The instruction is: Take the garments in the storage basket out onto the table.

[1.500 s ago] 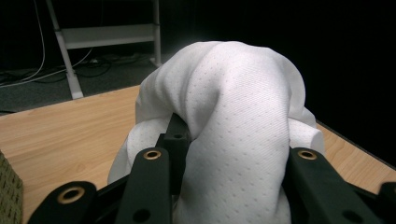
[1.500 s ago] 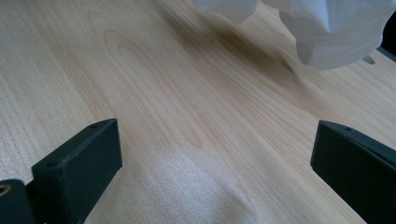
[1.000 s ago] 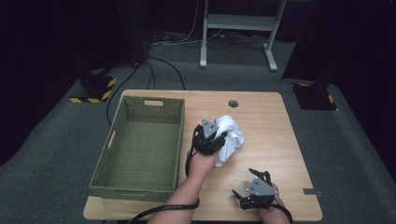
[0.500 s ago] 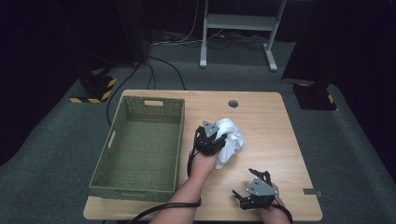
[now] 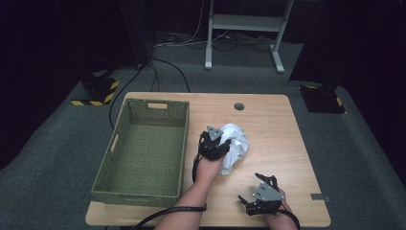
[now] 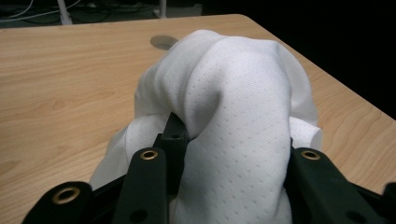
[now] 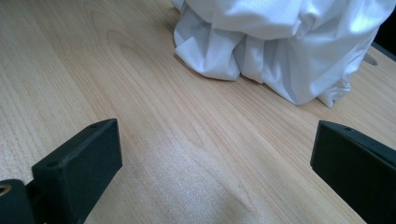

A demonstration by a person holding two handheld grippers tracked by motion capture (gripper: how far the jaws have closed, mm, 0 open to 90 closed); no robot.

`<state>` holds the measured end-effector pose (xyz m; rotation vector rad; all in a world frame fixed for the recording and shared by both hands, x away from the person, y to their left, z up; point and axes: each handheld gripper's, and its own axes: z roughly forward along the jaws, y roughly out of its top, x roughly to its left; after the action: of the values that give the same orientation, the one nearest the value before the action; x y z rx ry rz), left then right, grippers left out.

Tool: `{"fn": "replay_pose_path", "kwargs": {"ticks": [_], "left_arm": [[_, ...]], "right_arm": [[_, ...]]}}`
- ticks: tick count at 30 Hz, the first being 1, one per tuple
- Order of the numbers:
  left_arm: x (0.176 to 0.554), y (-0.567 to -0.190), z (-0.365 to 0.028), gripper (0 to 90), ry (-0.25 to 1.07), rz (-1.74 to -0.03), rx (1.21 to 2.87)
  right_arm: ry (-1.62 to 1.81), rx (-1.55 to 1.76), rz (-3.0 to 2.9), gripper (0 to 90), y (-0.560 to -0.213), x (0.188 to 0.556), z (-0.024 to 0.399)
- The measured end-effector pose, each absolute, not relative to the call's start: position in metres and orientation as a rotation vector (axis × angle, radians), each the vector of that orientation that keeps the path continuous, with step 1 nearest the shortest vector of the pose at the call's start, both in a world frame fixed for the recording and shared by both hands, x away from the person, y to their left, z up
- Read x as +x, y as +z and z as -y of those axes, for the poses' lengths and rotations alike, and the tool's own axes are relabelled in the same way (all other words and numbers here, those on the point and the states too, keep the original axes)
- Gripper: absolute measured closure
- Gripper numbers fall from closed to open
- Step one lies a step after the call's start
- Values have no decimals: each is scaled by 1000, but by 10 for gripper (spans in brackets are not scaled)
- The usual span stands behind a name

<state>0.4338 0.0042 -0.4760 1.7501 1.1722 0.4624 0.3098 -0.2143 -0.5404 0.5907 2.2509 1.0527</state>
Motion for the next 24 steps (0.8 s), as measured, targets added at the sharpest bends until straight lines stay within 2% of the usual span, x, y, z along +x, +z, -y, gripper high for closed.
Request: {"fn": "replay_pose_path", "kwargs": {"ticks": [24], "left_arm": [[443, -503, -2, 596, 407, -1234, 1819]], "right_arm": [[1047, 583, -2256, 19, -541, 309, 214]]}}
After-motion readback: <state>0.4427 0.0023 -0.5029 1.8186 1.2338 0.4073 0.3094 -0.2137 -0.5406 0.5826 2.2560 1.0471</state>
